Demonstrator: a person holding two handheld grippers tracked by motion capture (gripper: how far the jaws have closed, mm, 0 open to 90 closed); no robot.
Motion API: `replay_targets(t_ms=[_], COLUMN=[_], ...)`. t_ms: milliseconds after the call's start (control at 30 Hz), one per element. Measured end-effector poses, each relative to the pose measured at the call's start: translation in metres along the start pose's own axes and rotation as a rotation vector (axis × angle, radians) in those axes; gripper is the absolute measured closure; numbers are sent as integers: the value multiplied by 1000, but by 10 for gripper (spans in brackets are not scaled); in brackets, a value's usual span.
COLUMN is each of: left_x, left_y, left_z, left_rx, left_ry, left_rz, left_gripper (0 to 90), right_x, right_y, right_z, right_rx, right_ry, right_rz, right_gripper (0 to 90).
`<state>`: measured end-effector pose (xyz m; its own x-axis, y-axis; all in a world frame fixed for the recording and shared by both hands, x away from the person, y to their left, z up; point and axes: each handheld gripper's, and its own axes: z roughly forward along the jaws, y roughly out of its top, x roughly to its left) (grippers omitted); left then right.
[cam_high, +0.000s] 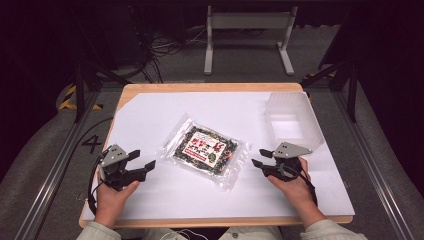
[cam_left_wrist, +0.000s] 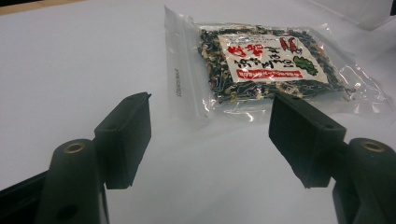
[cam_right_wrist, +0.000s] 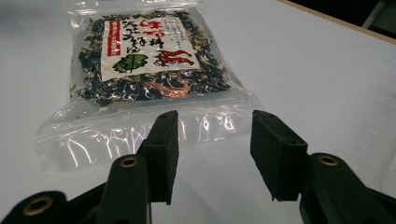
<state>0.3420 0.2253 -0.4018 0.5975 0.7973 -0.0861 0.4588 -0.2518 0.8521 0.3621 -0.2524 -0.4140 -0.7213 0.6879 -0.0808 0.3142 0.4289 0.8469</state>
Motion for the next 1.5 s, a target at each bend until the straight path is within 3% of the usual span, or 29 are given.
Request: replay_targets(t_ms=[367, 1100, 1367, 1500], left_x=[-3, 19, 29, 30], left_y=[18, 49, 49, 46], left_z=[4, 34, 50, 60], left_rx=[-12, -49, -61, -28], left_ry=[0, -21, -24, -22], left_rz=[18, -34, -63, -65], left_gripper=[275, 232, 231, 233], right_x=[-1, -1, -1, -1], right_y=[-1, -4, -5, -5], right_z=[0, -2, -2, -2], right_rx=[-5, -20, -15, -15], right_ry=[21, 12, 21, 21], right_rz=[0, -10, -8, -14], right_gripper=[488, 413, 416, 415])
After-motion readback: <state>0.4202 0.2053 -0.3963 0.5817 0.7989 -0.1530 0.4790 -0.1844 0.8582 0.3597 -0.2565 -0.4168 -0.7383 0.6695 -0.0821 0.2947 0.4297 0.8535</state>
